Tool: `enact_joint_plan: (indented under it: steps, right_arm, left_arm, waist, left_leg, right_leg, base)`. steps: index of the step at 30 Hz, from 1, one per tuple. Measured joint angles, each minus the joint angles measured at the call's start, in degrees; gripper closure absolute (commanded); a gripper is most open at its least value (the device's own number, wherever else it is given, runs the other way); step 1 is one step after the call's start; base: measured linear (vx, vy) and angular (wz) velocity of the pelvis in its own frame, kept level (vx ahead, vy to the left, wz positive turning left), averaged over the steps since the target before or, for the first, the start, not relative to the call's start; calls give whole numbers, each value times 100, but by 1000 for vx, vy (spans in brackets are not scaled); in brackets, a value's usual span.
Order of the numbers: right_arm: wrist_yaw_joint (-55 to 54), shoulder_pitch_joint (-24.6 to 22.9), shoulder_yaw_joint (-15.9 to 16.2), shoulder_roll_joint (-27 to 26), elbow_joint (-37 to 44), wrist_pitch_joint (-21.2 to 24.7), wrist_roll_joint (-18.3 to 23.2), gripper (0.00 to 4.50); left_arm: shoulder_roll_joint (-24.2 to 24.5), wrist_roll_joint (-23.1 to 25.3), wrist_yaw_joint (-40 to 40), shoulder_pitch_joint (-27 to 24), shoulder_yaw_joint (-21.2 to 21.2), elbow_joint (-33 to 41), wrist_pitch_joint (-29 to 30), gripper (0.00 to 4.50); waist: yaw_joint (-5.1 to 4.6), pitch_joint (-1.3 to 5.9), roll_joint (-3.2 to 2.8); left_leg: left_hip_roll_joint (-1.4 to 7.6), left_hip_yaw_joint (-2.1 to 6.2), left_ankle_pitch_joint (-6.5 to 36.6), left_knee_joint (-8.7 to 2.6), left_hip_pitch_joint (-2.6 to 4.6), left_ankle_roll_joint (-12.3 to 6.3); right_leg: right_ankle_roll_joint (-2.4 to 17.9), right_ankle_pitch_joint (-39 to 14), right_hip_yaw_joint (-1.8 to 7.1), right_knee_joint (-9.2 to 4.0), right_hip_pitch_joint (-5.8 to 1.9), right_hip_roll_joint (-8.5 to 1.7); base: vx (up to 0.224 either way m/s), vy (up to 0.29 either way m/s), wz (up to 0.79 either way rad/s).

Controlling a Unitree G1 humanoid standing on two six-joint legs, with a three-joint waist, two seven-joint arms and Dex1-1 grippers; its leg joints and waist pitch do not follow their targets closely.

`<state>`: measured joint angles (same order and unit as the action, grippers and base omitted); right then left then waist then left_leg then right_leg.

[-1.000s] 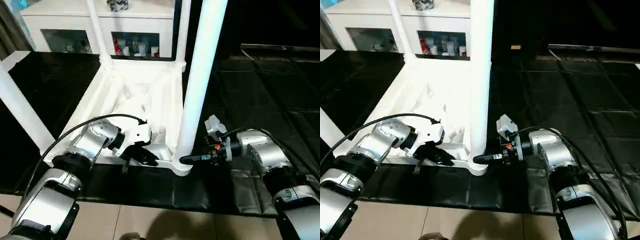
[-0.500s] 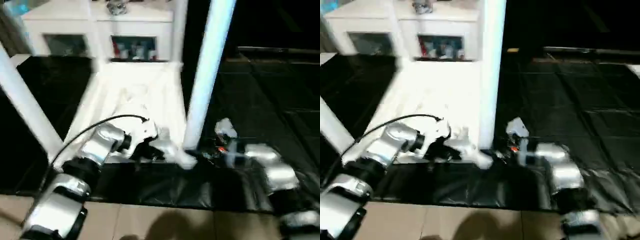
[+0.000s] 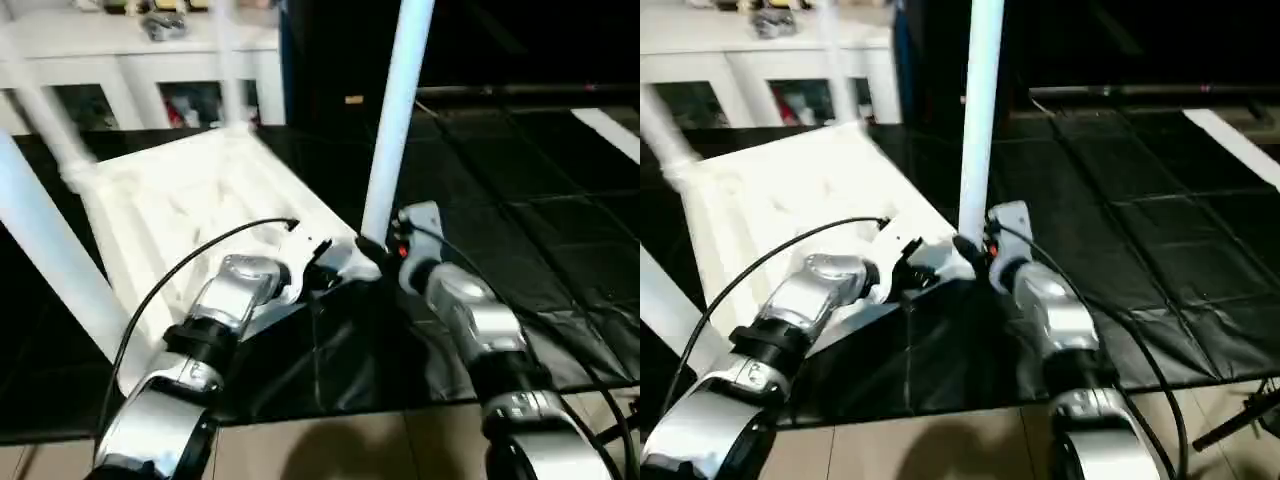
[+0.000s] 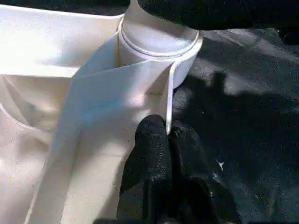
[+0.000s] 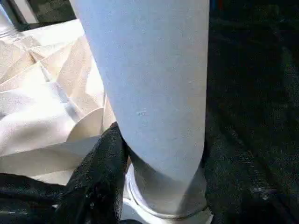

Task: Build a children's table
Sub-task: Rotate leg to tighten

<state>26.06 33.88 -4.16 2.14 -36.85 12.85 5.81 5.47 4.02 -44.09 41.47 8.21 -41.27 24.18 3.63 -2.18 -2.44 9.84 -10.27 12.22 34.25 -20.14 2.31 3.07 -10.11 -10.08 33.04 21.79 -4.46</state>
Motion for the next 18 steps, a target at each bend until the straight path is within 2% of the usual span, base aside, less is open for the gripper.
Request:
enact_joint_plan:
  steps: [3,6,8,10,14,18]
  right_arm:
    - [1,-49,4,-12,3,-9,-30,174]
    - [128,-200,74,91,69,-131,-77,135]
    - [499,-369,124,285,149,-171,-17,125]
    - [829,-509,140,426,269,-167,101,97]
    - [1925,-845,234,984,639,-48,404,75]
    - [2713,-938,126,1609,800,-51,638,39]
  left_arm:
    - [17,5,-15,0,17,42,0,450]
    - [99,14,-70,-1,93,64,-37,450]
    - [178,16,-188,-1,179,67,-112,450]
    - [260,25,-288,-3,233,66,-188,450]
    - [513,27,-746,-4,375,59,-440,450]
    - [818,28,-1225,-4,511,25,-722,450]
  waist:
    - [22,0,-1]
    - [40,0,-1]
    - [72,-1,0]
    - [88,-2,0]
    - [178,-16,-8]
    - [300,-20,-7]
  left_leg:
    - [4,0,-2,-13,-5,-3]
    - [4,0,-1,-14,-5,-1]
    - [4,-2,-1,-12,-2,-1]
    - [5,-2,-1,-12,-1,-1]
    - [5,-2,-2,-8,0,-2]
    - [6,-2,-1,-4,-8,-2]
  right_leg:
    - [24,-8,-2,7,15,6]
    - [20,-10,0,5,17,7]
    - [14,-12,2,2,17,7]
    - [10,-14,3,3,18,7]
    - [5,-14,2,3,27,8]
    - [10,-10,3,6,38,8]
  base:
    - [0,0,0]
    - [0,0,0]
    - [0,0,0]
    - [0,0,0]
    - [0,0,0]
    - [0,0,0]
